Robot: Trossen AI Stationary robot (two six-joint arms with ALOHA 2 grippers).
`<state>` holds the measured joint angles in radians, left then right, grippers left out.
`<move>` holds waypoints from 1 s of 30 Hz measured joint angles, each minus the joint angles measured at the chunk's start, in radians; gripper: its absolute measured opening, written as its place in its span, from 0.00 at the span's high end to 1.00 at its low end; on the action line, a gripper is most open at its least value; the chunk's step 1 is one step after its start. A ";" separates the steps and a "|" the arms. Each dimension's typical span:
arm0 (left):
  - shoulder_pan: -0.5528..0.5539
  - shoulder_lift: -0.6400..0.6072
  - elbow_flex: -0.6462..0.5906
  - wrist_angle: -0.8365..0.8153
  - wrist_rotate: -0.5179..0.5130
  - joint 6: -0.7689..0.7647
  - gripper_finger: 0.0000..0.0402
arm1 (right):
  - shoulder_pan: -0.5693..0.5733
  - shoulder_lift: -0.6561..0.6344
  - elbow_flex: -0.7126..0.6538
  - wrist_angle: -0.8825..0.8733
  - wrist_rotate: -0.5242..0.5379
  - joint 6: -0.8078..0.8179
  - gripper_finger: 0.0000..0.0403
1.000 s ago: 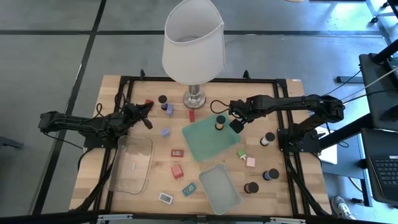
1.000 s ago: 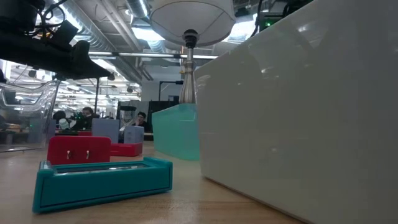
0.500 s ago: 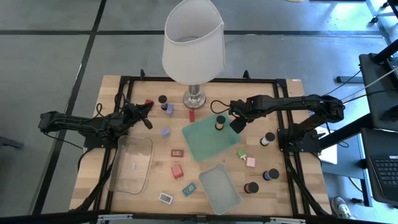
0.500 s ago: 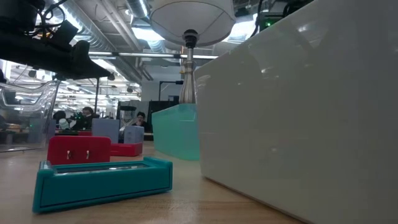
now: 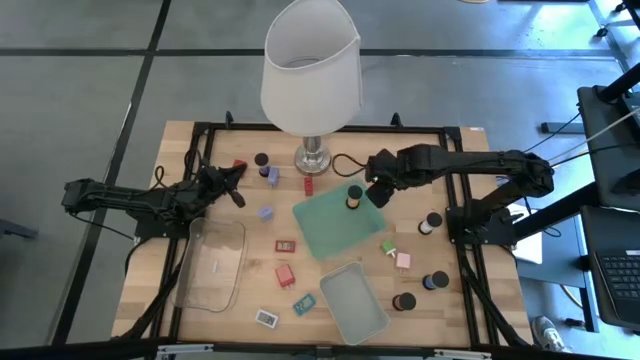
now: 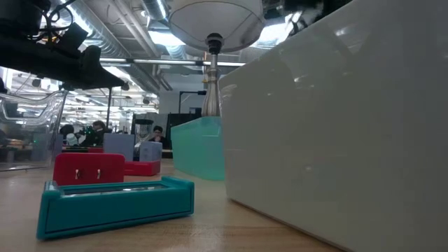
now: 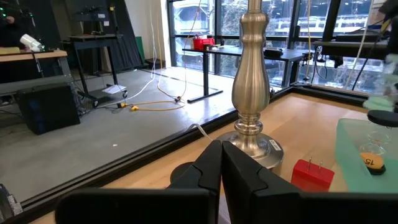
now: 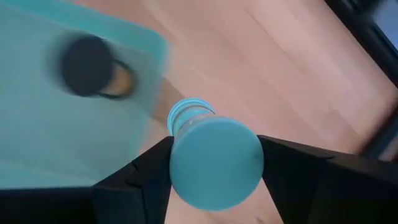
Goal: Pick & Place Office items
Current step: Put the light blue hourglass into the green bin
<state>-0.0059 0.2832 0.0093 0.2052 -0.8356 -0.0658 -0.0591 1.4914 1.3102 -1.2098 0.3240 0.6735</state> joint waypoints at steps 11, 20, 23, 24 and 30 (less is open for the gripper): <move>0.000 0.000 0.000 0.000 0.000 0.000 0.99 | 0.230 0.000 0.040 0.067 -0.036 0.135 0.49; 0.000 0.000 0.000 0.000 0.000 0.000 0.99 | 0.267 0.043 -0.055 0.165 0.007 0.183 0.48; 0.000 0.000 0.000 0.000 0.000 0.000 0.98 | 0.252 0.078 -0.066 0.169 -0.010 0.178 0.48; 0.000 0.000 0.000 0.000 0.000 0.000 0.98 | 0.246 0.089 -0.067 0.170 -0.014 0.176 0.48; 0.000 0.000 0.000 0.000 0.000 0.000 0.97 | 0.221 0.161 -0.067 0.194 -0.035 0.147 0.48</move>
<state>-0.0059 0.2832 0.0093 0.2054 -0.8356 -0.0658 0.1623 1.6525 1.2430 -1.0159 0.2893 0.8204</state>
